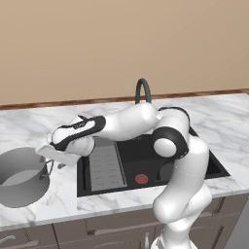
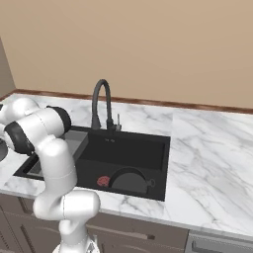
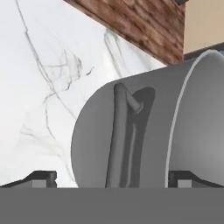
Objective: Pick the pot and pot and place them in the sink. Then turn on the water.
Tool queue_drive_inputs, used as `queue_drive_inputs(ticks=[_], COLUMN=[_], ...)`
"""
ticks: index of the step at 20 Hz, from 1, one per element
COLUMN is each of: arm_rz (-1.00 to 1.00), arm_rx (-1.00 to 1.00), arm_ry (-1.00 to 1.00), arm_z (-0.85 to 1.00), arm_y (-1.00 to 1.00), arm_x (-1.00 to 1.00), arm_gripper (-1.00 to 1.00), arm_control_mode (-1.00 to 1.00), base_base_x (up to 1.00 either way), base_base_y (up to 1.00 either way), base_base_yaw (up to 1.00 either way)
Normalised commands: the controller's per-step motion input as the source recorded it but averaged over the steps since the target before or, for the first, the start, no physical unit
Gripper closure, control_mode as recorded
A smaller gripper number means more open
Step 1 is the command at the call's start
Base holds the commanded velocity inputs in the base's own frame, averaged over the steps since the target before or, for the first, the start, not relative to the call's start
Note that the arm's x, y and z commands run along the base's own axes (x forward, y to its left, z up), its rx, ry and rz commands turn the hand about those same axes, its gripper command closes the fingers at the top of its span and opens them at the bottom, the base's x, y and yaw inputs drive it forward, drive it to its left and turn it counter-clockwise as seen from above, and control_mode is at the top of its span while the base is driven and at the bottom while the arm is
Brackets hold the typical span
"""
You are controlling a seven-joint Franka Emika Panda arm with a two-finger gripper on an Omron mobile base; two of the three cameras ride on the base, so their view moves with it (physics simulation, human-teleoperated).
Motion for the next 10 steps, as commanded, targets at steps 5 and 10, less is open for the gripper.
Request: queue_drive_inputs(ticks=[5,10], arm_rz=[-0.04,-0.03], arm_rx=[0.06,0.01], arm_ry=[0.12,0.07], arm_z=[-0.02,0.00], arm_y=[0.18,0.35], arm_x=[0.00,0.00], arm_gripper=[-1.00,-1.00], arm_control_mode=[-1.00,-1.00], base_base_x=[0.00,0.00], base_base_y=[0.00,0.00], base_base_yaw=[0.00,0.00])
